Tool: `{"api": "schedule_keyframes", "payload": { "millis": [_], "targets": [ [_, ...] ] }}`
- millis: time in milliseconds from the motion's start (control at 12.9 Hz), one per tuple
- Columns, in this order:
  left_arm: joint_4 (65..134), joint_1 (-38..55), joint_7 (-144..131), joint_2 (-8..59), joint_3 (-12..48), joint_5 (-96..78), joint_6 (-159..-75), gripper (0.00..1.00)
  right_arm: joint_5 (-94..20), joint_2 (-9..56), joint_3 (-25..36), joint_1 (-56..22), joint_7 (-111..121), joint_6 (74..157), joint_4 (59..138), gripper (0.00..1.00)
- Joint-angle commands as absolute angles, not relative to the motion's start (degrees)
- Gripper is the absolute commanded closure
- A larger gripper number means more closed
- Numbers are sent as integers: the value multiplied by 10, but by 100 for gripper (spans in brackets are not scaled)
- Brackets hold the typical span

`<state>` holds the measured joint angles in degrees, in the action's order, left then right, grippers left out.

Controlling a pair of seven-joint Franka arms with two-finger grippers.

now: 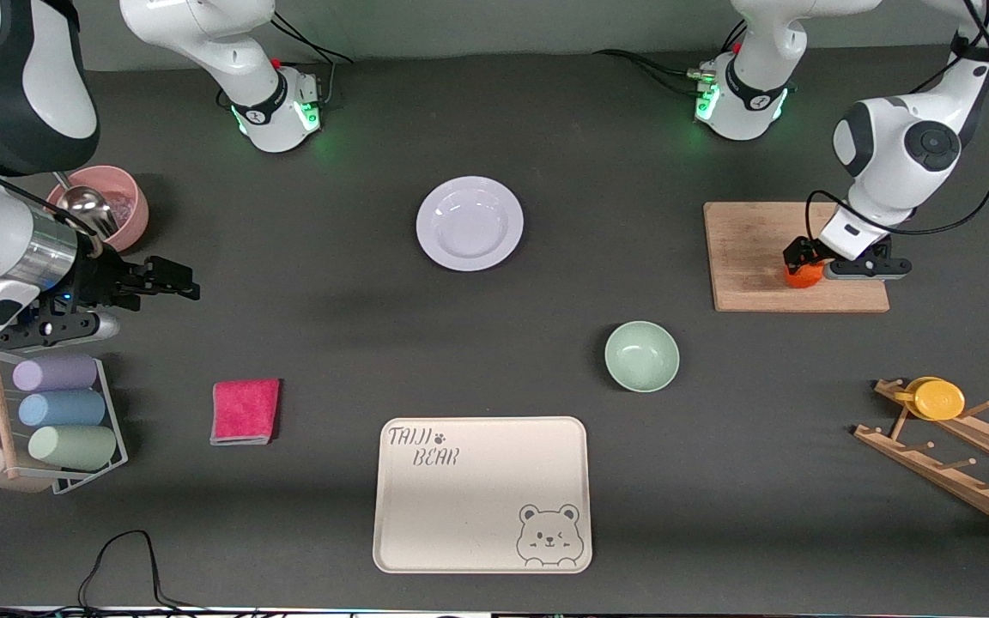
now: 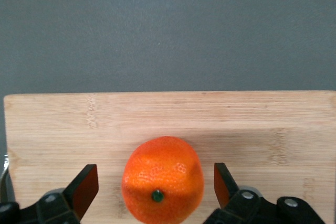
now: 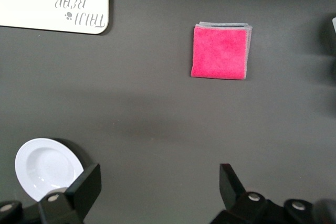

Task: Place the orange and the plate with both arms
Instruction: 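Lift the orange with the left gripper while the right gripper reaches forward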

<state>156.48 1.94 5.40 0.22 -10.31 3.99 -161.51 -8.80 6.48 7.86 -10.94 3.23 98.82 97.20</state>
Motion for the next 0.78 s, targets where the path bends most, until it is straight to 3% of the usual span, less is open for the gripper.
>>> {"api": "schedule_keyframes", "payload": {
  "millis": [0,155,388,621,699],
  "targets": [
    [1570,12,61,5,-102,43,-1626,20,-133,50,81,-116,42,1049,1040,0],
    [1570,12,61,9,-102,43,-1626,39,-144,55,81,-120,40,1073,1056,0],
    [1569,12,61,12,-102,43,-1626,56,-200,74,81,-126,40,1095,1066,0],
    [1564,13,62,4,-102,43,-1617,98,-249,102,81,-126,41,1116,1063,0],
    [1561,14,66,-3,-101,43,-1608,100,-268,115,81,-127,41,1124,1062,0]
  ]
}}
